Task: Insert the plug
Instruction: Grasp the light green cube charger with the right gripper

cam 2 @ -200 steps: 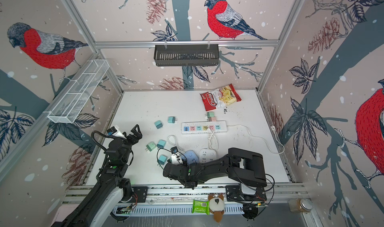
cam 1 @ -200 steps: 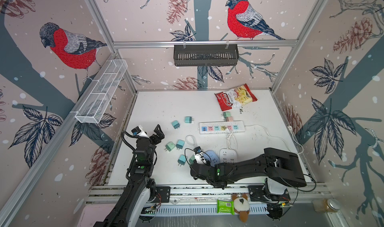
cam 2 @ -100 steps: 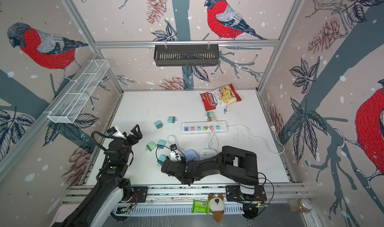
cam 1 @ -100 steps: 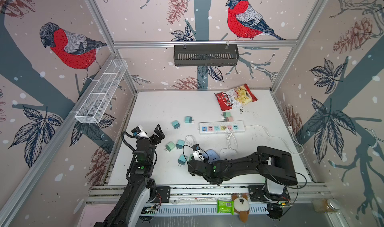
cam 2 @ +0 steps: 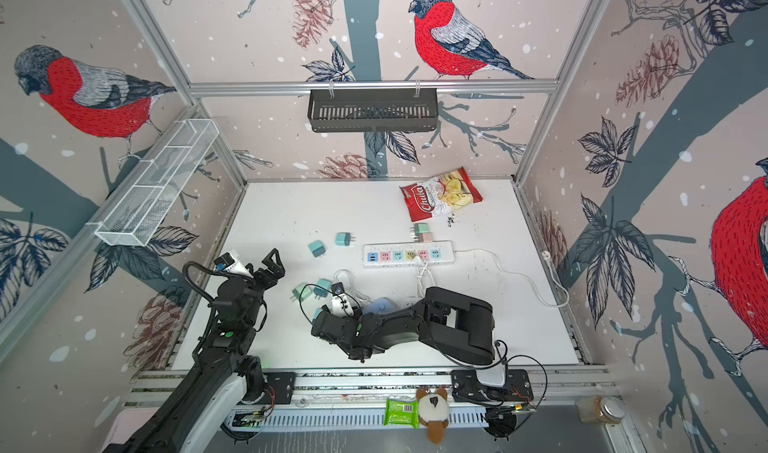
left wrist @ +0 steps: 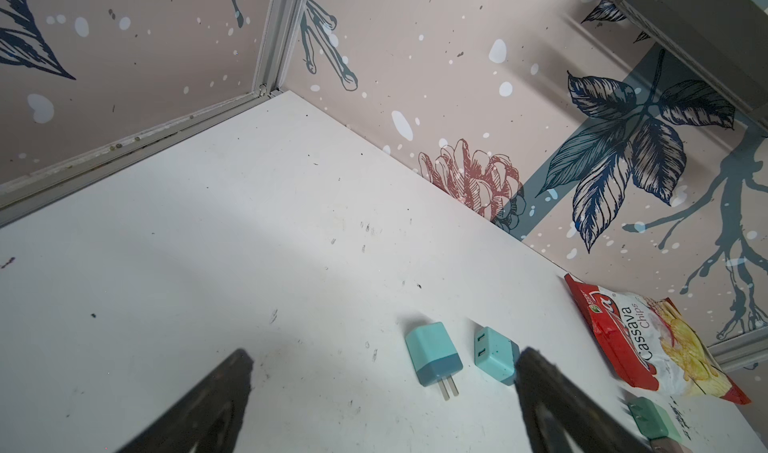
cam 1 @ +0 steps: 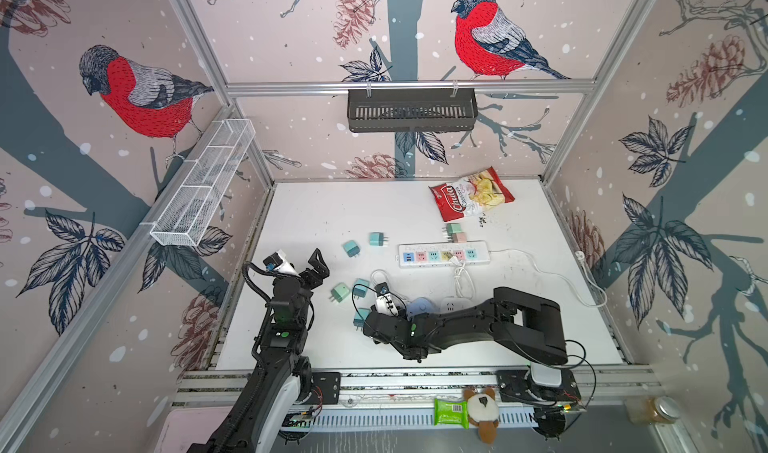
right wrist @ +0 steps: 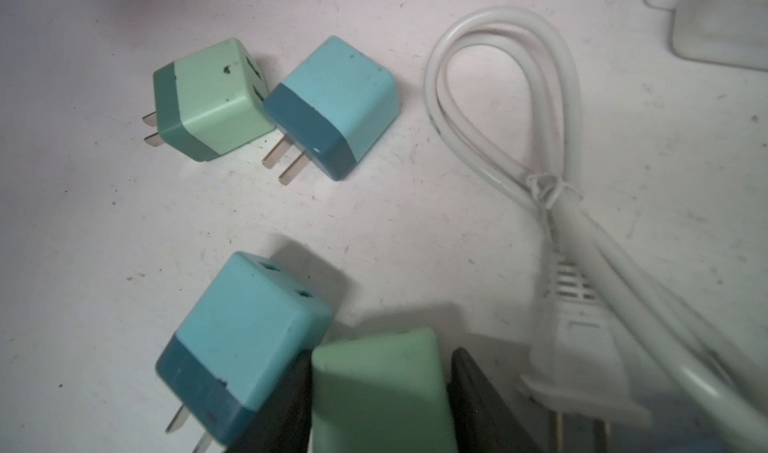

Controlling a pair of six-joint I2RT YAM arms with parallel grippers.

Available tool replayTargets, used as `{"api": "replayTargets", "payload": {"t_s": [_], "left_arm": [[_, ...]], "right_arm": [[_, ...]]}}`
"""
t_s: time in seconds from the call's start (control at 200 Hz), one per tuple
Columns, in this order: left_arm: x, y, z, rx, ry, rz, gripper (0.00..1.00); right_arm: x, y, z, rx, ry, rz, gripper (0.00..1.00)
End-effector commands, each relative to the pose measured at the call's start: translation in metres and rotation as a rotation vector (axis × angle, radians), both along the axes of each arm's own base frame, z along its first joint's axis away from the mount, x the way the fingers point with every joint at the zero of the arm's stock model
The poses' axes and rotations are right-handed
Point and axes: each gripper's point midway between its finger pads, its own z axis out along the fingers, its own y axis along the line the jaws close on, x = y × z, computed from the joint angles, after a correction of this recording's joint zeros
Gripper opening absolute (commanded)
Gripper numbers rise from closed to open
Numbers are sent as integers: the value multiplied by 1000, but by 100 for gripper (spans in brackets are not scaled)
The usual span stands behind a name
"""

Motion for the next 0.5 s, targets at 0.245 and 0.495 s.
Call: {"api": "replayTargets", "payload": {"t_s": [0.245, 0.495], "left_arm": [[-1, 3, 5, -12, -21, 24, 98], [-1, 7, 4, -16, -22, 47, 98]], "right_arm": [[-17, -19, -16, -118, -3, 18, 52], [-23, -18, -19, -119, -29, 36, 33]]}}
